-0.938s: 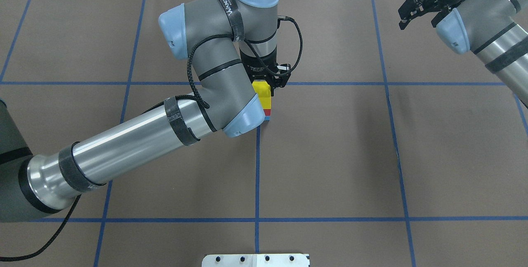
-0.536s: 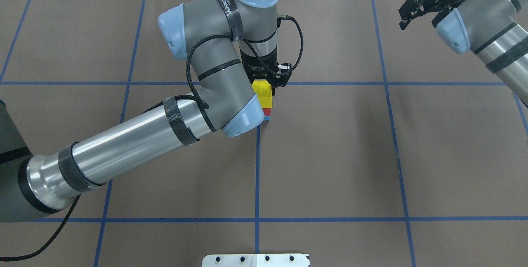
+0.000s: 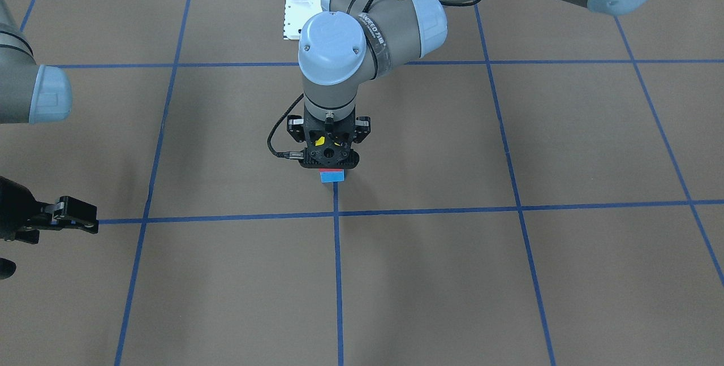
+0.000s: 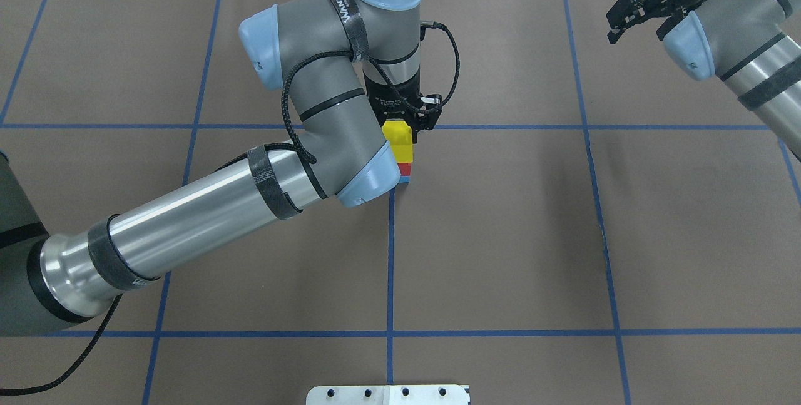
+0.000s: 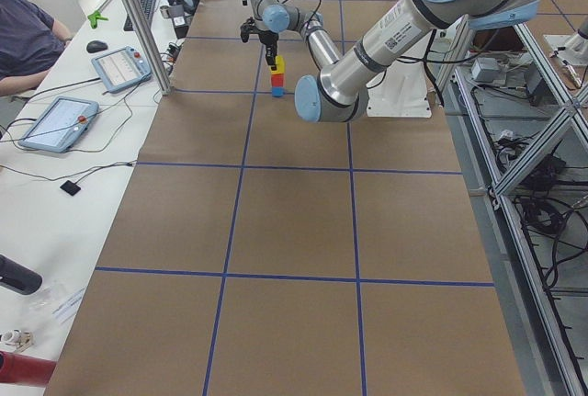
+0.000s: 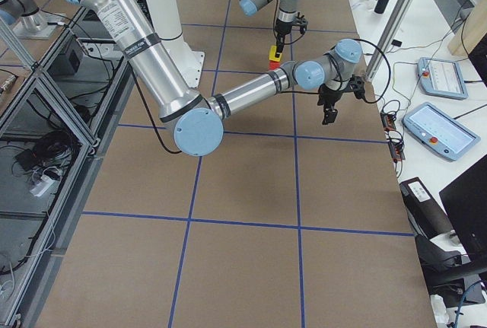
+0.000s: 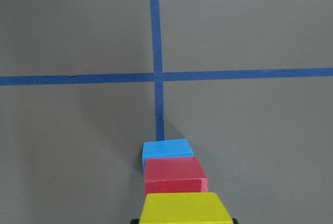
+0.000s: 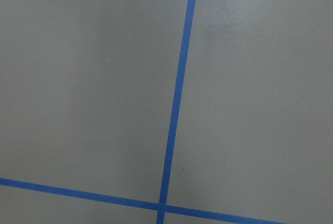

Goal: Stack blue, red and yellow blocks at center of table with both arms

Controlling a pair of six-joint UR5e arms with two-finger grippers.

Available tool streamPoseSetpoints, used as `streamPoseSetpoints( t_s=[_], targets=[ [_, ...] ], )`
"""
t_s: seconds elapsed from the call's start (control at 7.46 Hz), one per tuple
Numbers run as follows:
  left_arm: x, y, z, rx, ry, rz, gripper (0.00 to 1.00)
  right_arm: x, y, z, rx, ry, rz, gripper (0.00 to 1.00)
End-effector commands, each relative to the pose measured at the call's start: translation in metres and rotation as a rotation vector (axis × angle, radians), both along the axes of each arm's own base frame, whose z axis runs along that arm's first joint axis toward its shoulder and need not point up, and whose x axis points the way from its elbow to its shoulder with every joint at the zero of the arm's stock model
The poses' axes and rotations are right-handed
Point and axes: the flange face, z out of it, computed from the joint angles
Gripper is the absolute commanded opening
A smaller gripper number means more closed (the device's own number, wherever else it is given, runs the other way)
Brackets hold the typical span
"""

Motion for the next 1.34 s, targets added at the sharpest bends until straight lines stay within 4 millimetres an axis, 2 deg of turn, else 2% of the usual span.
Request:
streamPoseSetpoints(
  t_s=[0.0, 0.4, 0.67, 0.8, 0.94, 1.07, 1.21],
  targets=[
    [0.0, 0.0, 0.001, -0.029, 0.0, -0.028, 0.93, 0.0, 0.0, -0.001, 0.0, -0.001, 0.001, 1.0],
    [-0.005, -0.004, -0.002, -0.027, 0.012, -0.042, 0.99, 0.0, 0.0, -0.001, 0.001, -0.001, 0.0, 1.0],
    [-0.041, -0.018, -0.021, 0.007, 0.045, -0.081, 0.99, 0.008, -0.003, -0.004, 0.008, -0.002, 0.014, 1.0],
    [-0.074, -0.022, -0.013, 0.02, 0.064, -0.112, 0.99, 0.019, -0.005, -0.015, 0.017, -0.01, 0.037, 1.0],
    [-0.099, 0.001, 0.027, 0.025, 0.074, -0.119, 1.0, 0.037, 0.005, -0.028, 0.048, -0.021, 0.059, 1.0],
    [-0.146, 0.033, 0.07, 0.062, 0.075, -0.152, 0.99, 0.044, 0.011, -0.011, 0.045, -0.01, 0.058, 1.0],
    [-0.194, 0.048, 0.101, 0.12, 0.048, -0.218, 0.99, 0.044, 0.011, -0.006, 0.044, -0.003, 0.054, 1.0]
  ],
)
